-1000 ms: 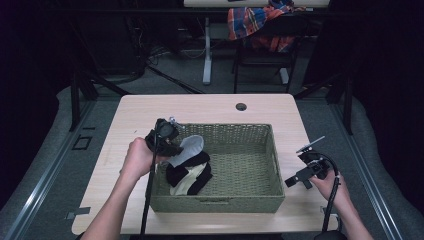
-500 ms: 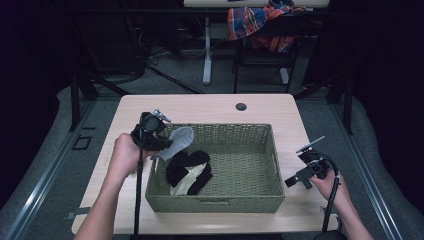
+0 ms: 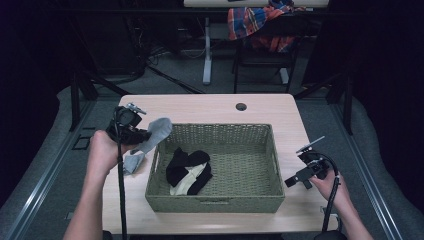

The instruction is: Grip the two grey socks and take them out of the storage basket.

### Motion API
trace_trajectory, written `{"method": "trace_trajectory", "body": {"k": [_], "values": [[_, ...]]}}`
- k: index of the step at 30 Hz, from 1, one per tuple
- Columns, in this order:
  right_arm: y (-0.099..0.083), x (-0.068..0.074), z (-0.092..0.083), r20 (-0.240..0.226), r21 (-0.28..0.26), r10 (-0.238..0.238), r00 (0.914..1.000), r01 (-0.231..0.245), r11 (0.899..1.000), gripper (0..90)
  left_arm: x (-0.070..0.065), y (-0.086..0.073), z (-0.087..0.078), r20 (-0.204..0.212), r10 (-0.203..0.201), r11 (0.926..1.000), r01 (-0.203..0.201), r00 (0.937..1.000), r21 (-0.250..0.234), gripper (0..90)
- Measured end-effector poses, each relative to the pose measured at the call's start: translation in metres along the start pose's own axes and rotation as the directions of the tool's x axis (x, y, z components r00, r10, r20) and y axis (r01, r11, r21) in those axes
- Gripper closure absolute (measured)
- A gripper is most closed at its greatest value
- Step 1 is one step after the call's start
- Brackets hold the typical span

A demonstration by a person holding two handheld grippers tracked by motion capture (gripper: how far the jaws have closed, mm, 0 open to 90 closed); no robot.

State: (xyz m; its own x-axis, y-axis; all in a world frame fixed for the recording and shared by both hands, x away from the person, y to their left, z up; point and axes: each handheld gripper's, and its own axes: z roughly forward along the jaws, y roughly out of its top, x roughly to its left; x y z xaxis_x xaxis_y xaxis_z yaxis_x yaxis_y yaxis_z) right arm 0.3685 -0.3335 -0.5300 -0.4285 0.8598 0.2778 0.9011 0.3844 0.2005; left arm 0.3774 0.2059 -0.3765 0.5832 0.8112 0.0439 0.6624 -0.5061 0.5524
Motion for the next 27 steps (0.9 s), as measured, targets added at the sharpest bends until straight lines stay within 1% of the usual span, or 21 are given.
{"method": "trace_trajectory", "body": {"k": [3,5,12,15,16,24,27], "values": [[0.000,0.000,0.000,0.001,-0.007,0.001,1.0000,-0.001,1.000,5.1,0.010,-0.004,-0.002,-0.013,-0.027,0.9996,0.027,0.9996,-0.001,85.3],[0.000,0.000,0.000,0.002,-0.006,0.005,1.0000,-0.005,1.000,5.1,0.016,-0.007,-0.002,-0.014,-0.046,0.9989,0.046,0.9988,-0.003,85.3],[0.000,0.000,0.000,0.003,-0.005,0.000,1.0000,0.000,1.000,5.1,0.034,-0.017,-0.002,-0.038,-0.107,0.9943,0.107,0.9936,0.002,85.3],[0.000,0.000,0.000,0.001,-0.003,0.003,1.0000,-0.003,1.000,5.1,0.041,-0.021,0.000,-0.048,-0.123,0.9923,0.123,0.9913,0.013,85.3],[0.000,0.000,0.000,0.002,-0.007,0.000,1.0000,0.000,1.000,5.1,0.042,-0.022,0.001,-0.045,-0.126,0.9917,0.127,0.9910,0.019,85.4],[0.000,0.000,0.000,0.003,-0.004,-0.002,1.0000,0.002,1.000,5.1,0.054,-0.030,0.009,-0.061,-0.161,0.9856,0.164,0.9850,0.043,85.4],[0.000,0.000,0.000,0.003,-0.004,-0.002,1.0000,0.002,1.000,5.1,0.058,-0.033,0.013,-0.062,-0.178,0.9820,0.181,0.9820,0.053,85.4]]}}
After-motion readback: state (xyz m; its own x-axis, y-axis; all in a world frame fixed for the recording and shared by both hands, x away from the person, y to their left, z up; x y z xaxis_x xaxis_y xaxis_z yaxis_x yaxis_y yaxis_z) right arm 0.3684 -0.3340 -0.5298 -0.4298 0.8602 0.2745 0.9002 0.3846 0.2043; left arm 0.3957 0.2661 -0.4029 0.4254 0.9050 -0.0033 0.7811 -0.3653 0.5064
